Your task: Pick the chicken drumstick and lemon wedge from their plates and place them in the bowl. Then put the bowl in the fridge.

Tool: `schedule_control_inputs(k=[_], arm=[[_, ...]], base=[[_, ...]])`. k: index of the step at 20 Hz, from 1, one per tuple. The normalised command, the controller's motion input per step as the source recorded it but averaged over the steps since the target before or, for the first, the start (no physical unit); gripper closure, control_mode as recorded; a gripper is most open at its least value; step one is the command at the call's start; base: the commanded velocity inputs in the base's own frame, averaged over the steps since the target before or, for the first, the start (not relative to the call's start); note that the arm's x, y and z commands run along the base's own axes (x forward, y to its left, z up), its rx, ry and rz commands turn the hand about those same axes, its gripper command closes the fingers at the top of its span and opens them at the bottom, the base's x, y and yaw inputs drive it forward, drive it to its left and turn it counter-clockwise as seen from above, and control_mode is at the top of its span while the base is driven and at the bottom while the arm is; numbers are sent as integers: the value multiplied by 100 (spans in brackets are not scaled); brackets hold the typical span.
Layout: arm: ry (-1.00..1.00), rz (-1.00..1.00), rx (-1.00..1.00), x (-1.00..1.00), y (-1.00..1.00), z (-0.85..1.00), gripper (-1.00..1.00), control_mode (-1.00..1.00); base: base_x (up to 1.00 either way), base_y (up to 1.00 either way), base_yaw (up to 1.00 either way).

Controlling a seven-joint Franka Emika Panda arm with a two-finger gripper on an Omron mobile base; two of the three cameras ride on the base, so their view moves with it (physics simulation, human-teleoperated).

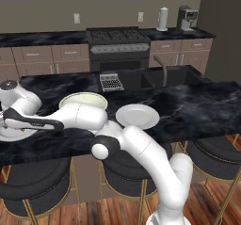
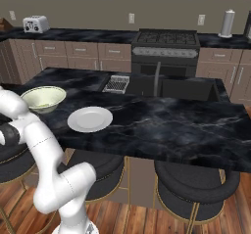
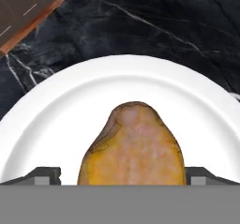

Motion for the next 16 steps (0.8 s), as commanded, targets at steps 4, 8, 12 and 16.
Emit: schedule_control_inputs(k=[4, 8, 12, 16], arm=[[8, 0, 0, 4, 9, -4, 100, -100], [10, 0, 0, -3, 2, 6, 100, -100], [10, 0, 0, -12, 0, 13, 100, -100], [1, 0, 2, -20, 0, 43, 100, -100]], base=[[0, 0, 0], [0, 0, 0], [0, 0, 0], [0, 0, 0]])
